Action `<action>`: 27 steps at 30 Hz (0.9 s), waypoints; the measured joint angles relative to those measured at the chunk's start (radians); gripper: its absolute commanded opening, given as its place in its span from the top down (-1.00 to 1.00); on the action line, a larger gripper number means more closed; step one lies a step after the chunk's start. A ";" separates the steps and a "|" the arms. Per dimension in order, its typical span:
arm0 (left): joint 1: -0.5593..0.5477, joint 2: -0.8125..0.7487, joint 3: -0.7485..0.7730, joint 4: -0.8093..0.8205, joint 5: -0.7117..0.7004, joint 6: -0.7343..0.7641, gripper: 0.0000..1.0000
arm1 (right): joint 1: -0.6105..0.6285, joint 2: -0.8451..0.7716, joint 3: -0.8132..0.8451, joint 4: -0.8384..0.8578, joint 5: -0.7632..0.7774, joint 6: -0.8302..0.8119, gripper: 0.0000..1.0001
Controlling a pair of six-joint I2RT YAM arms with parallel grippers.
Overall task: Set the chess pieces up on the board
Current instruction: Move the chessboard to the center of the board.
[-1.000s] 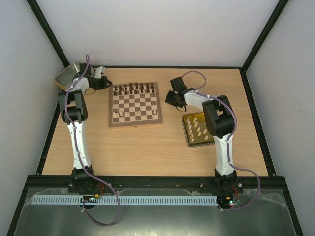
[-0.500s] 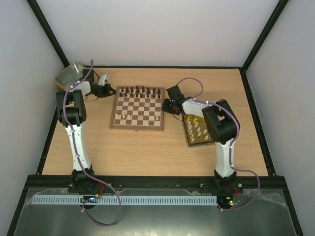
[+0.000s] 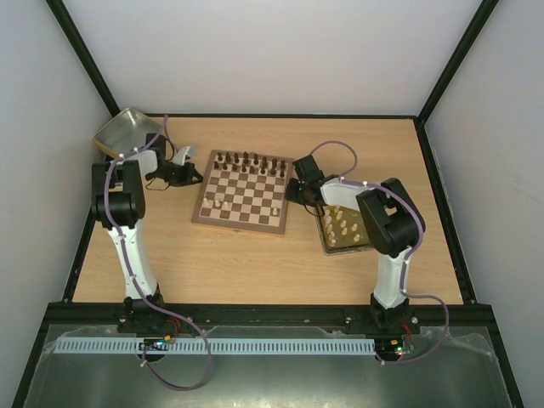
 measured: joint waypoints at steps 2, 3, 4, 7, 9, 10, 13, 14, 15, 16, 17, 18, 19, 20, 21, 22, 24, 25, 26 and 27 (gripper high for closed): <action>-0.003 -0.022 -0.027 -0.026 -0.005 0.026 0.95 | 0.003 -0.013 -0.016 -0.001 0.008 -0.003 0.96; -0.006 -0.034 -0.041 -0.043 -0.009 0.041 0.95 | 0.004 -0.021 -0.026 -0.004 0.013 -0.003 0.96; -0.010 -0.045 -0.054 -0.061 -0.013 0.058 0.95 | 0.005 -0.031 -0.036 -0.006 0.017 -0.005 0.96; -0.020 -0.079 -0.095 -0.109 -0.025 0.105 0.95 | 0.005 -0.053 -0.061 -0.014 0.028 -0.011 0.96; -0.029 -0.108 -0.129 -0.151 -0.038 0.138 0.95 | 0.006 -0.068 -0.078 -0.021 0.037 -0.014 0.96; -0.033 -0.121 -0.145 -0.172 -0.043 0.156 0.95 | 0.008 -0.076 -0.086 -0.025 0.044 -0.015 0.96; -0.044 -0.156 -0.188 -0.225 -0.060 0.203 0.95 | 0.020 -0.094 -0.108 -0.031 0.068 -0.021 0.96; -0.047 -0.168 -0.202 -0.240 -0.066 0.217 0.95 | 0.025 -0.099 -0.114 -0.032 0.075 -0.022 0.96; -0.048 -0.178 -0.215 -0.250 -0.072 0.229 0.95 | 0.032 -0.105 -0.122 -0.031 0.083 -0.025 0.96; -0.048 -0.188 -0.230 -0.262 -0.079 0.241 0.95 | 0.039 -0.111 -0.129 -0.031 0.090 -0.026 0.96; -0.048 -0.197 -0.241 -0.270 -0.084 0.253 0.95 | 0.048 -0.120 -0.141 -0.031 0.098 -0.025 0.96; -0.048 -0.205 -0.252 -0.278 -0.088 0.264 0.95 | 0.059 -0.130 -0.153 -0.031 0.106 -0.025 0.96; -0.048 -0.212 -0.261 -0.283 -0.092 0.272 0.95 | 0.069 -0.141 -0.167 -0.031 0.115 -0.024 0.96; -0.048 -0.220 -0.270 -0.290 -0.096 0.282 0.95 | 0.082 -0.154 -0.184 -0.031 0.124 -0.021 0.96; -0.048 -0.227 -0.280 -0.295 -0.100 0.290 0.95 | 0.094 -0.169 -0.200 -0.031 0.130 -0.017 0.96; -0.048 -0.235 -0.291 -0.301 -0.105 0.297 0.95 | 0.106 -0.191 -0.229 -0.031 0.140 -0.006 0.96; -0.048 -0.249 -0.311 -0.310 -0.110 0.311 0.95 | 0.135 -0.215 -0.257 -0.031 0.153 0.005 0.96; -0.049 -0.256 -0.321 -0.317 -0.112 0.318 0.95 | 0.148 -0.232 -0.274 -0.032 0.159 0.013 0.96; -0.049 -0.262 -0.330 -0.320 -0.112 0.324 0.95 | 0.159 -0.246 -0.290 -0.035 0.163 0.019 0.96; -0.050 -0.267 -0.338 -0.323 -0.113 0.330 0.95 | 0.173 -0.262 -0.306 -0.040 0.168 0.027 0.96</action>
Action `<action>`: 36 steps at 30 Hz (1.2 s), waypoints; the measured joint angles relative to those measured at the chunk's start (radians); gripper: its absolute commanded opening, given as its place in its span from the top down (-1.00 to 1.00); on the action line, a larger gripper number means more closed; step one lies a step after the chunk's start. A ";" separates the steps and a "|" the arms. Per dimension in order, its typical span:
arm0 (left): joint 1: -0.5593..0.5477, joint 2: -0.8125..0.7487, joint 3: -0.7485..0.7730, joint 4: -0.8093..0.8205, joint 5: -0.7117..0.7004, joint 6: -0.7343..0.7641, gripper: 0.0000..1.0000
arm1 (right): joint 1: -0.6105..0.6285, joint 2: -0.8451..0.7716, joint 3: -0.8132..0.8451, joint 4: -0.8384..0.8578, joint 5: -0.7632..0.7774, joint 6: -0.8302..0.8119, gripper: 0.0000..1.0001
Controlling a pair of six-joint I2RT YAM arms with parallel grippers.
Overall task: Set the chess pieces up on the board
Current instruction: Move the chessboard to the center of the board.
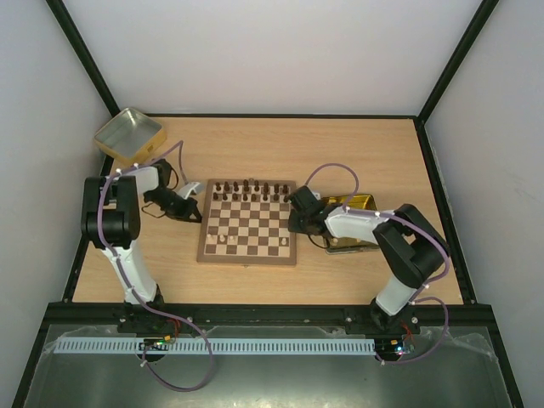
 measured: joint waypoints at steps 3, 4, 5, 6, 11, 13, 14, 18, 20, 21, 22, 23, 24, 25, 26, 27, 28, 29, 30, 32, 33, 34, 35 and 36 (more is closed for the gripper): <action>-0.010 -0.021 -0.029 -0.010 -0.007 0.019 0.95 | 0.031 -0.042 -0.039 -0.021 0.013 0.023 0.96; -0.016 -0.028 -0.037 -0.014 -0.008 0.027 0.95 | 0.037 -0.054 -0.048 -0.031 0.015 0.029 0.96; -0.024 -0.033 -0.045 -0.021 -0.011 0.034 0.95 | 0.041 -0.065 -0.057 -0.041 0.018 0.035 0.96; -0.031 -0.036 -0.049 -0.028 -0.012 0.043 0.95 | 0.046 -0.077 -0.065 -0.053 0.020 0.040 0.96; -0.062 -0.036 -0.051 -0.071 -0.013 0.086 0.95 | 0.058 -0.124 -0.095 -0.104 0.021 0.054 0.96; -0.078 -0.036 -0.051 -0.086 -0.014 0.098 0.95 | 0.061 -0.141 -0.105 -0.130 0.021 0.055 0.96; -0.085 -0.036 -0.051 -0.090 -0.014 0.103 0.95 | 0.063 -0.148 -0.108 -0.143 0.022 0.056 0.96; -0.113 -0.036 -0.051 -0.113 -0.017 0.121 0.95 | 0.064 -0.163 -0.113 -0.178 0.032 0.055 0.96; -0.126 -0.036 -0.051 -0.122 -0.022 0.129 0.95 | 0.064 -0.165 -0.113 -0.189 0.042 0.055 0.96; -0.132 -0.036 -0.051 -0.127 -0.023 0.132 0.95 | 0.064 -0.166 -0.113 -0.195 0.047 0.055 0.96; -0.140 -0.036 -0.051 -0.133 -0.026 0.135 0.95 | 0.064 -0.167 -0.113 -0.200 0.053 0.055 0.96; -0.146 -0.036 -0.051 -0.138 -0.029 0.137 0.95 | 0.064 -0.167 -0.113 -0.204 0.060 0.055 0.96; -0.152 -0.036 -0.051 -0.143 -0.031 0.138 0.95 | 0.064 -0.168 -0.113 -0.211 0.068 0.055 0.96; -0.159 -0.035 -0.051 -0.148 -0.031 0.139 0.95 | 0.064 -0.169 -0.113 -0.217 0.076 0.054 0.96; -0.165 -0.035 -0.051 -0.155 -0.031 0.140 0.95 | 0.064 -0.170 -0.113 -0.222 0.082 0.053 0.96; -0.169 -0.034 -0.051 -0.159 -0.030 0.140 0.95 | 0.064 -0.171 -0.113 -0.227 0.087 0.053 0.96; -0.172 -0.034 -0.051 -0.162 -0.029 0.140 0.95 | 0.064 -0.172 -0.113 -0.231 0.090 0.053 0.96; -0.174 -0.034 -0.051 -0.164 -0.028 0.140 0.95 | 0.064 -0.174 -0.113 -0.236 0.094 0.053 0.96; -0.175 -0.034 -0.051 -0.165 -0.026 0.140 0.95 | 0.064 -0.178 -0.113 -0.243 0.098 0.053 0.96; -0.179 -0.034 -0.051 -0.165 -0.021 0.139 0.95 | 0.066 -0.192 -0.113 -0.256 0.104 0.053 0.96; -0.180 -0.034 -0.051 -0.164 -0.021 0.138 0.92 | 0.068 -0.205 -0.111 -0.264 0.107 0.053 0.96; -0.182 -0.034 -0.052 -0.162 -0.021 0.135 0.84 | 0.068 -0.220 -0.109 -0.272 0.110 0.053 0.95; -0.183 -0.035 -0.054 -0.159 -0.021 0.134 0.76 | 0.069 -0.233 -0.105 -0.279 0.112 0.053 0.93; -0.184 -0.036 -0.055 -0.156 -0.025 0.131 0.61 | 0.070 -0.246 -0.098 -0.288 0.116 0.053 0.89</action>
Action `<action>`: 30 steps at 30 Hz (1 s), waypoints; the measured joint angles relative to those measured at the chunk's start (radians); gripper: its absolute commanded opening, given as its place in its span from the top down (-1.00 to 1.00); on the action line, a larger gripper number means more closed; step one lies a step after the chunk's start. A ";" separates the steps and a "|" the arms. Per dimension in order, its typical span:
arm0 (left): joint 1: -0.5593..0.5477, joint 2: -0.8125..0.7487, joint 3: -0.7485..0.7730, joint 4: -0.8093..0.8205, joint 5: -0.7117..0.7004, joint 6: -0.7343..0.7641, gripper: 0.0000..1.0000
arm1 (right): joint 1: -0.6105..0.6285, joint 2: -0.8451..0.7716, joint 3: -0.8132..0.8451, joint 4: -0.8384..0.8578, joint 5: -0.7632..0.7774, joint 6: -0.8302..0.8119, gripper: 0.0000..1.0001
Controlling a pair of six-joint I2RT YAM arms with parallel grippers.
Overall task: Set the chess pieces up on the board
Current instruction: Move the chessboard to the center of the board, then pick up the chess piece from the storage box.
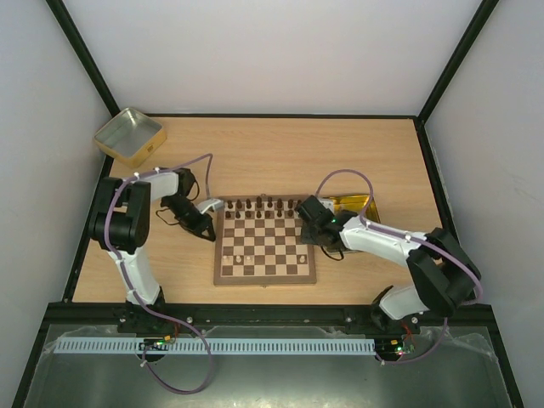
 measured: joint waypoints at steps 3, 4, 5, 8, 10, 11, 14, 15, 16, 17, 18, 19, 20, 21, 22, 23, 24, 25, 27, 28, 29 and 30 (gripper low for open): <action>-0.001 -0.012 -0.006 0.013 0.004 -0.012 0.26 | 0.008 -0.036 0.040 -0.013 0.004 0.000 0.73; -0.001 -0.019 -0.008 0.017 0.002 -0.018 0.14 | 0.010 -0.047 0.053 -0.016 0.007 -0.001 0.68; -0.001 -0.029 -0.010 0.023 0.002 -0.027 0.03 | 0.011 -0.059 0.069 -0.022 0.014 0.000 0.64; 0.008 -0.063 -0.015 0.036 -0.002 -0.045 -0.17 | 0.011 -0.092 0.103 -0.046 0.038 0.000 0.49; 0.016 -0.088 -0.019 0.046 -0.008 -0.050 -0.27 | 0.008 -0.113 0.117 -0.063 0.053 0.002 0.49; 0.021 -0.098 -0.020 0.051 -0.013 -0.053 -0.33 | 0.005 -0.122 0.120 -0.069 0.060 0.001 0.48; 0.050 -0.123 -0.027 0.067 -0.035 -0.063 -0.44 | -0.019 -0.133 0.121 -0.089 0.068 0.000 0.46; 0.061 -0.128 -0.030 0.075 -0.042 -0.065 -0.46 | -0.030 -0.133 0.121 -0.095 0.070 0.000 0.43; 0.074 -0.131 -0.033 0.079 -0.050 -0.068 -0.49 | -0.048 -0.133 0.121 -0.102 0.070 0.000 0.37; 0.088 -0.137 -0.037 0.087 -0.060 -0.071 -0.51 | -0.073 -0.136 0.119 -0.109 0.070 -0.001 0.29; 0.100 -0.145 -0.043 0.097 -0.072 -0.075 -0.54 | -0.095 -0.141 0.114 -0.111 0.070 0.000 0.23; 0.109 -0.156 -0.051 0.107 -0.084 -0.078 -0.56 | -0.118 -0.151 0.108 -0.113 0.070 0.000 0.17; 0.118 -0.169 -0.060 0.117 -0.095 -0.082 -0.57 | -0.143 -0.162 0.100 -0.117 0.069 -0.001 0.13; 0.129 -0.189 -0.072 0.132 -0.112 -0.087 -0.59 | -0.171 -0.175 0.095 -0.124 0.066 -0.002 0.07; 0.137 -0.208 -0.082 0.143 -0.125 -0.092 -0.61 | -0.191 -0.184 0.092 -0.128 0.065 -0.003 0.03; 0.142 -0.229 -0.094 0.153 -0.137 -0.097 -0.64 | -0.219 -0.192 0.092 -0.135 0.063 -0.006 0.03; 0.146 -0.253 -0.106 0.167 -0.151 -0.105 -0.66 | -0.240 -0.197 0.092 -0.138 0.062 -0.008 0.03; 0.148 -0.272 -0.115 0.179 -0.159 -0.110 -0.66 | -0.268 -0.201 0.092 -0.144 0.060 -0.014 0.03; 0.148 -0.308 -0.137 0.208 -0.176 -0.122 -0.65 | -0.311 -0.201 0.092 -0.152 0.051 -0.024 0.08; 0.148 -0.320 -0.145 0.217 -0.180 -0.128 -0.65 | -0.330 -0.199 0.092 -0.156 0.045 -0.031 0.11; 0.148 -0.332 -0.154 0.230 -0.185 -0.133 -0.64 | -0.348 -0.195 0.092 -0.159 0.039 -0.040 0.14; 0.148 -0.335 -0.159 0.238 -0.186 -0.137 -0.63 | -0.365 -0.188 0.092 -0.161 0.032 -0.047 0.18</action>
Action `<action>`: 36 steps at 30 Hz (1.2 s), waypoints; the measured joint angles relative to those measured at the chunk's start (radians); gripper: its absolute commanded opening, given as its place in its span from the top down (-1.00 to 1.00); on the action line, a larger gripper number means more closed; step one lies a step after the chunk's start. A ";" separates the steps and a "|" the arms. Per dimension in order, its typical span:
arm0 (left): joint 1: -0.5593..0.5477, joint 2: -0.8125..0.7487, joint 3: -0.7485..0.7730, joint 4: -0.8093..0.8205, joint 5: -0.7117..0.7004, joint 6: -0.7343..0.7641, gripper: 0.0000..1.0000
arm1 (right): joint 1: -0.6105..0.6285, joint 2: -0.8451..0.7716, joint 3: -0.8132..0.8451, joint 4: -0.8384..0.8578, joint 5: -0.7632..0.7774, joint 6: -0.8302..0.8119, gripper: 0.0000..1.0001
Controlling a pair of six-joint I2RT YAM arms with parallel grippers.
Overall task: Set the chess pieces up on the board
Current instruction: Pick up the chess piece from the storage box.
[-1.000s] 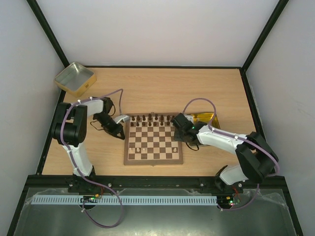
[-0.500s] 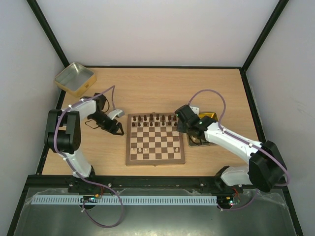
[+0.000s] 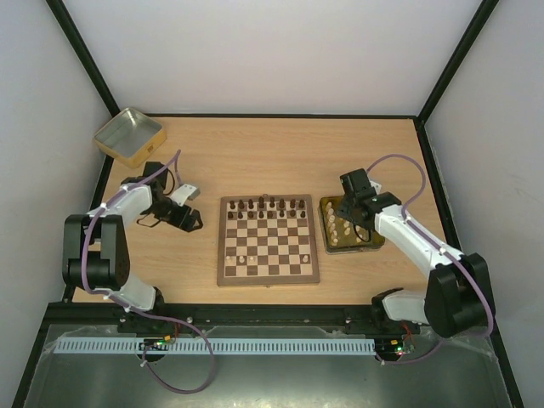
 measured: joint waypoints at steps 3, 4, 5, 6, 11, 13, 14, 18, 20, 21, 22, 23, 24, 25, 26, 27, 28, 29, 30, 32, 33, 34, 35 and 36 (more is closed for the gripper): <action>0.000 -0.002 -0.016 0.030 0.001 -0.013 -0.63 | -0.038 0.046 0.000 -0.003 -0.032 -0.024 0.29; 0.001 -0.002 -0.020 0.036 0.001 -0.018 -0.63 | -0.046 0.064 0.000 -0.003 -0.043 -0.030 0.31; 0.002 -0.002 -0.023 0.042 0.001 -0.021 -0.63 | -0.051 0.076 0.000 -0.003 -0.051 -0.035 0.34; 0.002 -0.002 -0.025 0.047 0.001 -0.022 -0.63 | -0.054 0.085 -0.001 -0.003 -0.060 -0.038 0.39; 0.006 -0.002 -0.032 0.071 0.001 -0.028 -0.63 | -0.065 0.103 -0.007 -0.003 -0.091 -0.045 0.55; 0.006 -0.002 -0.037 0.079 0.001 -0.029 -0.63 | -0.066 0.106 -0.011 -0.003 -0.098 -0.045 0.56; 0.006 -0.002 -0.039 0.081 0.001 -0.028 -0.63 | -0.066 0.107 -0.013 -0.002 -0.101 -0.045 0.56; 0.006 -0.002 -0.041 0.082 0.003 -0.028 -0.63 | -0.074 0.112 -0.031 -0.001 -0.121 -0.045 0.55; 0.006 -0.002 -0.041 0.082 0.006 -0.028 -0.63 | -0.079 0.122 -0.034 -0.001 -0.127 -0.045 0.55; 0.007 -0.001 -0.041 0.083 0.007 -0.028 -0.63 | -0.081 0.129 -0.034 0.001 -0.131 -0.045 0.55; 0.007 -0.002 -0.041 0.083 0.009 -0.028 -0.63 | -0.084 0.135 -0.034 0.003 -0.135 -0.045 0.55; 0.008 -0.002 -0.041 0.083 0.009 -0.028 -0.63 | -0.085 0.141 -0.034 0.004 -0.140 -0.045 0.55; 0.008 -0.002 -0.041 0.083 0.010 -0.028 -0.63 | -0.086 0.147 -0.034 0.005 -0.143 -0.045 0.55; 0.008 -0.002 -0.041 0.083 0.010 -0.028 -0.63 | -0.087 0.153 -0.034 0.007 -0.145 -0.045 0.55; 0.009 -0.002 -0.041 0.083 0.010 -0.028 -0.63 | -0.088 0.159 -0.034 0.009 -0.147 -0.045 0.55; 0.010 -0.002 -0.041 0.083 0.011 -0.028 -0.63 | -0.090 0.164 -0.034 0.011 -0.150 -0.045 0.55; 0.011 -0.002 -0.041 0.083 0.012 -0.028 -0.63 | -0.092 0.170 -0.034 0.012 -0.151 -0.045 0.55; 0.012 -0.002 -0.041 0.083 0.014 -0.027 -0.63 | -0.095 0.175 -0.034 0.014 -0.152 -0.045 0.55; 0.012 -0.002 -0.041 0.083 0.015 -0.027 -0.63 | -0.098 0.180 -0.033 0.015 -0.153 -0.045 0.55; 0.014 -0.002 -0.041 0.083 0.018 -0.027 -0.63 | -0.102 0.192 -0.033 0.019 -0.153 -0.045 0.57; 0.015 -0.002 -0.041 0.082 0.021 -0.027 -0.63 | -0.103 0.196 -0.033 0.020 -0.153 -0.045 0.57; 0.016 -0.002 -0.041 0.082 0.022 -0.027 -0.63 | -0.104 0.200 -0.033 0.023 -0.153 -0.045 0.60; 0.017 -0.002 -0.041 0.082 0.024 -0.027 -0.63 | -0.105 0.203 -0.032 0.025 -0.153 -0.045 0.64; 0.017 -0.002 -0.041 0.082 0.026 -0.027 -0.63 | -0.105 0.206 -0.032 0.027 -0.153 -0.045 0.67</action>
